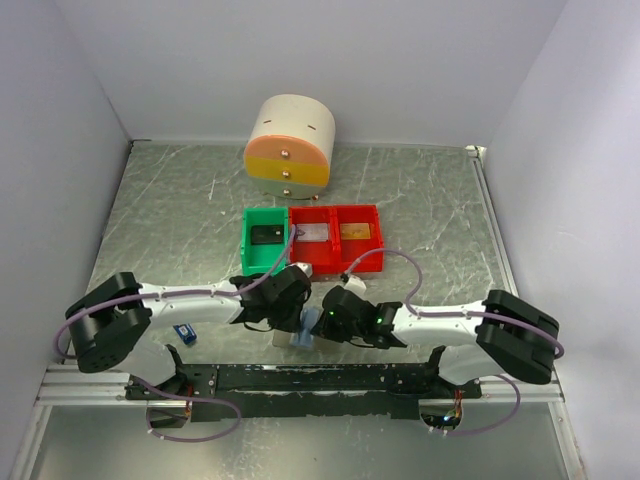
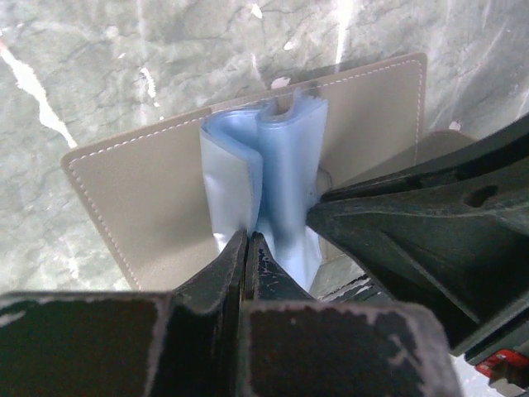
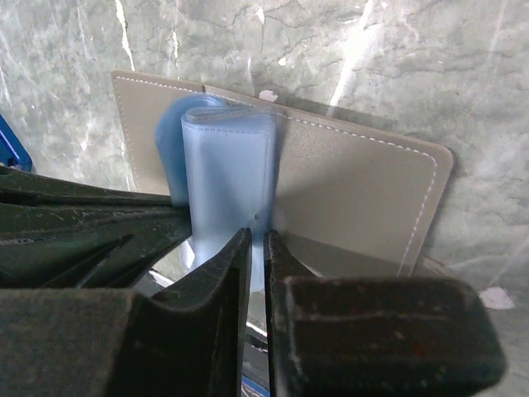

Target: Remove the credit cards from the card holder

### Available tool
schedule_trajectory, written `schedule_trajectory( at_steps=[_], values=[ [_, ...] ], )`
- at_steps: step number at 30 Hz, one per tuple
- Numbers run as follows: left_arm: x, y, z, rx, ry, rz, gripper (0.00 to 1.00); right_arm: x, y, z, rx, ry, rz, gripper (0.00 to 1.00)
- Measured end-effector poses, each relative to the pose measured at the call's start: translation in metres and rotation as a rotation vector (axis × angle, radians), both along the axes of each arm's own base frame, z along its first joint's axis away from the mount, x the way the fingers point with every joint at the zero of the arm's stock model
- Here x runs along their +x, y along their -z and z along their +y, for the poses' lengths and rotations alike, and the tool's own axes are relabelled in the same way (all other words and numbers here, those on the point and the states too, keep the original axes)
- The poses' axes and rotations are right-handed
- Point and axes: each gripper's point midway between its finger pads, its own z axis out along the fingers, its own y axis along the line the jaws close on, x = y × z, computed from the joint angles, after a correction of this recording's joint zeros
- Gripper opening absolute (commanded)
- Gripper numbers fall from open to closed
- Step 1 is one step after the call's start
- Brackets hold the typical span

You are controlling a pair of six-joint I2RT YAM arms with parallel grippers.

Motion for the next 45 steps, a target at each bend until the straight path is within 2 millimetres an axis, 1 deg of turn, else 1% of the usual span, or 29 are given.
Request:
schedule_trajectory(
  at_steps=[2, 4, 6, 10, 12, 14, 16, 19, 21, 23, 25, 26, 28, 29, 30, 31, 32, 33, 34, 35, 37, 40, 42, 45],
  values=[
    [0.002, -0.002, 0.002, 0.013, -0.022, -0.011, 0.09, 0.001, -0.002, -0.003, -0.009, 0.007, -0.007, 0.2],
    [0.004, -0.007, 0.009, 0.031, -0.046, -0.03, 0.15, 0.002, -0.005, -0.01, -0.026, 0.018, -0.019, 0.27],
    [0.006, -0.011, 0.019, 0.059, -0.078, -0.053, 0.32, 0.004, -0.009, -0.019, -0.048, 0.036, -0.037, 0.39],
    [0.012, -0.02, 0.043, 0.123, -0.146, -0.1, 0.61, 0.012, -0.027, -0.035, -0.087, 0.068, -0.096, 0.49],
    [0.014, -0.026, 0.055, 0.147, -0.18, -0.122, 0.69, 0.019, -0.046, -0.04, -0.089, 0.08, -0.145, 0.56],
    [0.014, -0.035, 0.064, 0.152, -0.204, -0.143, 0.78, 0.027, -0.068, -0.043, -0.081, 0.092, -0.203, 0.65],
    [0.016, -0.048, 0.072, 0.14, -0.229, -0.175, 0.86, 0.038, -0.096, -0.049, -0.075, 0.121, -0.274, 0.73],
    [0.023, -0.074, 0.082, 0.107, -0.27, -0.243, 0.95, 0.056, -0.138, -0.066, -0.089, 0.173, -0.4, 0.78],
    [0.032, -0.094, 0.089, 0.085, -0.297, -0.292, 0.97, 0.067, -0.159, -0.079, -0.126, 0.189, -0.486, 0.82],
    [0.046, -0.113, 0.097, 0.07, -0.335, -0.338, 0.97, 0.079, -0.177, -0.094, -0.188, 0.198, -0.575, 0.84],
    [0.068, -0.127, 0.115, 0.073, -0.397, -0.367, 0.97, 0.093, -0.189, -0.108, -0.258, 0.198, -0.639, 0.86],
    [0.082, -0.132, 0.13, 0.089, -0.44, -0.381, 0.97, 0.101, -0.194, -0.116, -0.301, 0.198, -0.662, 0.86],
    [0.102, -0.137, 0.157, 0.123, -0.508, -0.395, 0.97, 0.124, -0.197, -0.139, -0.393, 0.22, -0.678, 0.87],
    [0.109, -0.138, 0.169, 0.137, -0.531, -0.396, 0.97, 0.137, -0.196, -0.155, -0.436, 0.243, -0.671, 0.88],
    [0.117, -0.14, 0.185, 0.155, -0.564, -0.394, 0.97, 0.151, -0.195, -0.173, -0.476, 0.272, -0.654, 0.88],
    [0.124, -0.142, 0.197, 0.166, -0.589, -0.392, 0.97, 0.16, -0.194, -0.189, -0.506, 0.295, -0.638, 0.88],
    [0.13, -0.145, 0.209, 0.174, -0.615, -0.388, 0.96, 0.166, -0.192, -0.199, -0.521, 0.304, -0.622, 0.97],
    [0.135, -0.148, 0.219, 0.179, -0.639, -0.386, 0.96, 0.172, -0.192, -0.209, -0.529, 0.311, -0.605, 1.0],
    [0.139, -0.151, 0.229, 0.181, -0.665, -0.385, 0.96, 0.176, -0.196, -0.216, -0.529, 0.307, -0.597, 1.0],
    [0.143, -0.155, 0.239, 0.183, -0.691, -0.387, 0.96, 0.179, -0.202, -0.218, -0.519, 0.301, -0.601, 1.0],
    [0.146, -0.163, 0.251, 0.19, -0.726, -0.396, 0.96, 0.181, -0.219, -0.212, -0.483, 0.271, -0.631, 1.0],
    [0.141, -0.175, 0.255, 0.177, -0.738, -0.42, 0.97, 0.178, -0.257, -0.205, -0.414, 0.262, -0.715, 1.0],
    [0.133, -0.183, 0.257, 0.163, -0.743, -0.441, 0.97, 0.171, -0.279, -0.208, -0.385, 0.28, -0.773, 1.0],
    [0.124, -0.198, 0.26, 0.137, -0.755, -0.481, 0.98, 0.159, -0.307, -0.214, -0.355, 0.31, -0.85, 1.0]
  ],
)
